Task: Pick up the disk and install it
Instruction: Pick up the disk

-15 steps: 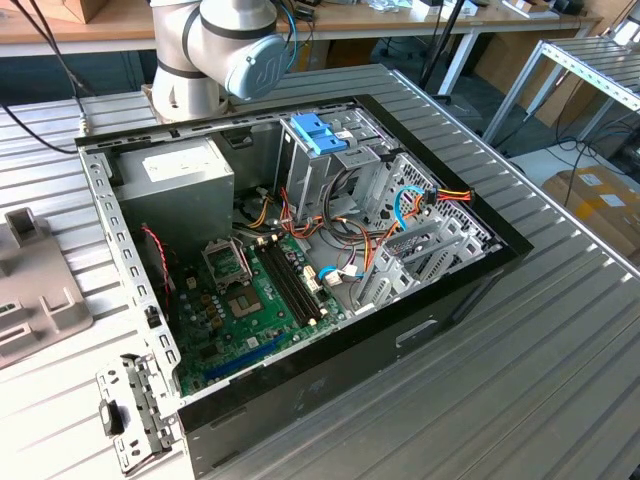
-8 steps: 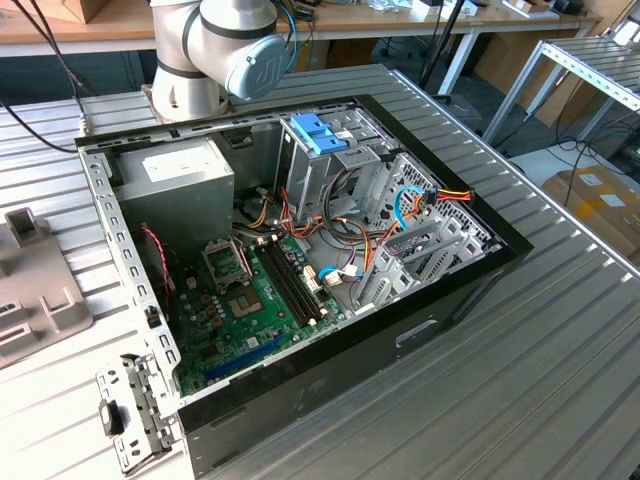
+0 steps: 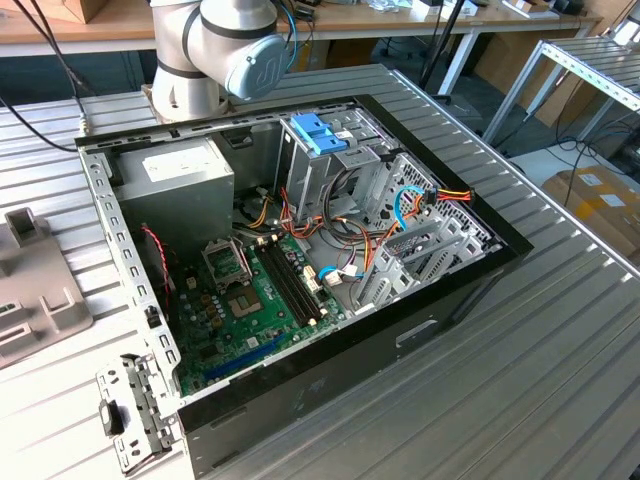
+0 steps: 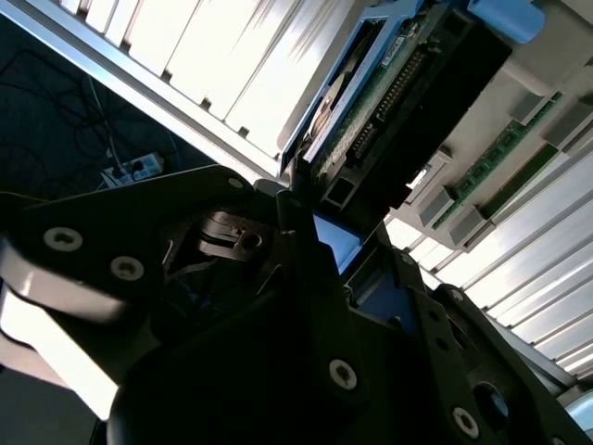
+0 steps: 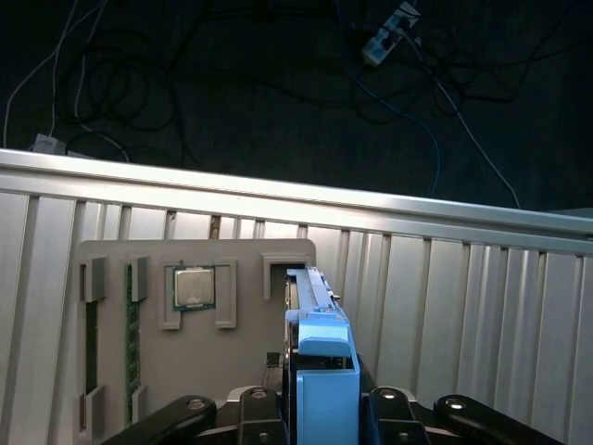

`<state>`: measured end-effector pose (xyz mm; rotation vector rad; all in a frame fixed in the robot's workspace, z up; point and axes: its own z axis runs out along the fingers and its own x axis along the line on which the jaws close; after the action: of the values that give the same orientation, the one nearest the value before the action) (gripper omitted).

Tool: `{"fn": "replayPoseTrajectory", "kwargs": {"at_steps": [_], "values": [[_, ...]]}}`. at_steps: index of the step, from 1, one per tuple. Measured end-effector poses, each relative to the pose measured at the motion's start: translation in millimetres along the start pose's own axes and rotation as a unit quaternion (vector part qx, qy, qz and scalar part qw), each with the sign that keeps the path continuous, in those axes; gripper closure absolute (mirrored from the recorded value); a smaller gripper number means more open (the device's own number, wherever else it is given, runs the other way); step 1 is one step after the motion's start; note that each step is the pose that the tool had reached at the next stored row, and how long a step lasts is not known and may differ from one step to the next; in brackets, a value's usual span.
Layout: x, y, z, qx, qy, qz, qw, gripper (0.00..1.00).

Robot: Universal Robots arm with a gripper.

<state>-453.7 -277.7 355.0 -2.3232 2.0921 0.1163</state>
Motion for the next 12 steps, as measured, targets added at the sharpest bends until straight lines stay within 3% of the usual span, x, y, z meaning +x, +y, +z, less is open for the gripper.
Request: {"fn": "replayPoseTrajectory", "kwargs": {"at_steps": [12], "values": [[-0.6, 0.4, -10.1, 0.0003, -0.0035, 0.000, 0.99999, 0.63]]}}
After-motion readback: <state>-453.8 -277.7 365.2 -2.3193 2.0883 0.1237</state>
